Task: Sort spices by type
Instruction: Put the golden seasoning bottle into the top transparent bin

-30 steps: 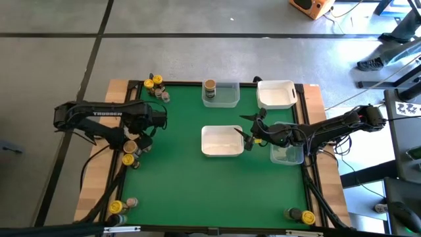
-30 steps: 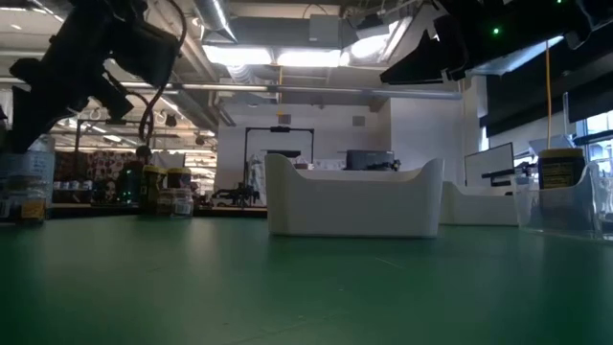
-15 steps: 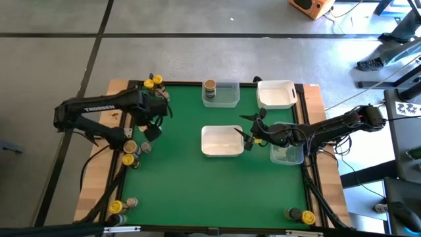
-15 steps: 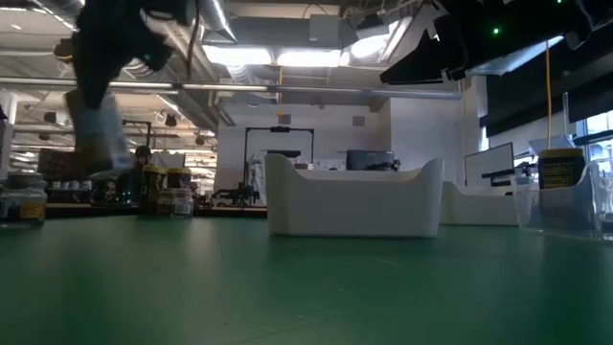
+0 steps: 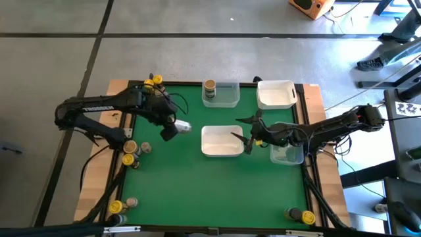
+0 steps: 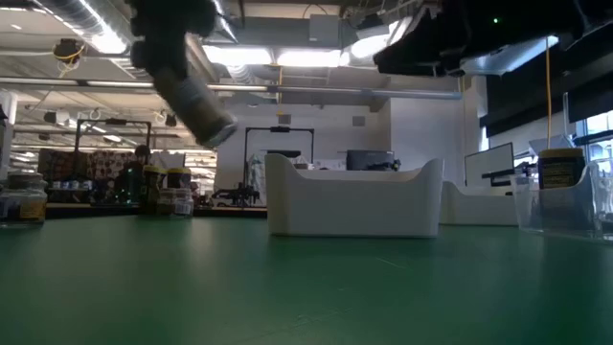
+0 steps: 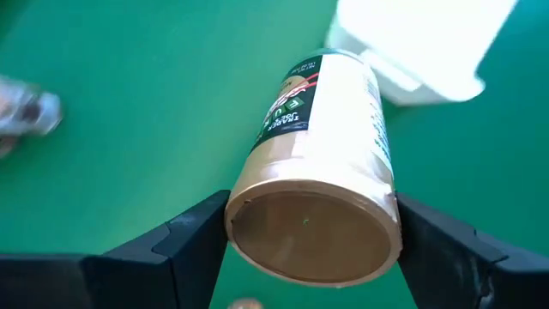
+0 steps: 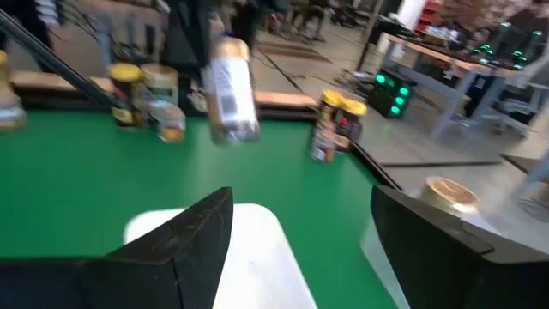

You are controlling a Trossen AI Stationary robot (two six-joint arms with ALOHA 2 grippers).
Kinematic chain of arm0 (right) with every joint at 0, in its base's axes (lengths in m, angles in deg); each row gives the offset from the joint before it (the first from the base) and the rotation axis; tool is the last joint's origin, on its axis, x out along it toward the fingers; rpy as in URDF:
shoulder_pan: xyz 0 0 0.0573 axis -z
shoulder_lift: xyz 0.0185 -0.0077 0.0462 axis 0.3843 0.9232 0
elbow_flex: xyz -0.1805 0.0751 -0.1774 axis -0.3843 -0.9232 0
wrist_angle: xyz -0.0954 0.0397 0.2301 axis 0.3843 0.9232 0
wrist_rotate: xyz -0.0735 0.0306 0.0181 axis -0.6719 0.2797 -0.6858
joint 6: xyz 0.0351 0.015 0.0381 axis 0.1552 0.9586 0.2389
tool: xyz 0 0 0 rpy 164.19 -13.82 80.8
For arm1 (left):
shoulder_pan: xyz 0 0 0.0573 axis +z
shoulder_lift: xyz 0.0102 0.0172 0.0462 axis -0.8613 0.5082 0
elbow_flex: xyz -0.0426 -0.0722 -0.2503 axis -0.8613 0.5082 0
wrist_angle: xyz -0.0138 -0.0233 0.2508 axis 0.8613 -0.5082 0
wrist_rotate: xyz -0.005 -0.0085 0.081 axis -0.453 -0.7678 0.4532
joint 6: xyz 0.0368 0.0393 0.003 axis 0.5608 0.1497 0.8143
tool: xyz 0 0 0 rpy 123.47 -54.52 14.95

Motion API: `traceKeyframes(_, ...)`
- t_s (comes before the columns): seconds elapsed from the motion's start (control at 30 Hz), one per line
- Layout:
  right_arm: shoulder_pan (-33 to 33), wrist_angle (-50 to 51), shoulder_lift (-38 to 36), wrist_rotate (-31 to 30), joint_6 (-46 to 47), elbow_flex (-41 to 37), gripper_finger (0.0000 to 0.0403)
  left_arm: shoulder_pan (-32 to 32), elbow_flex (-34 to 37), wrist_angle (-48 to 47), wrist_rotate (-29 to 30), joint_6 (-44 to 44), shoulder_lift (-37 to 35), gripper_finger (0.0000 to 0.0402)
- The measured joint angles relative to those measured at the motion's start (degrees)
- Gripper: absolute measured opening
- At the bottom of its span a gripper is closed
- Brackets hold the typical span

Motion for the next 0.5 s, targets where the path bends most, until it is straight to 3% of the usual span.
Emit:
traceKeyframes(0.2, 0.02, -10.27, 7.26, 3.73, 0.21, 0.42, 0.0243, -2.16, 0.02, 8.71, -0.06, 2.32, 5.62, 0.0285)
traceKeyframes(0.5, 0.02, -10.44, 17.24, 4.20, -1.14, 8.54, 0.0071, -4.91, -5.04, 16.35, -0.66, 6.08, 10.92, 0.0285)
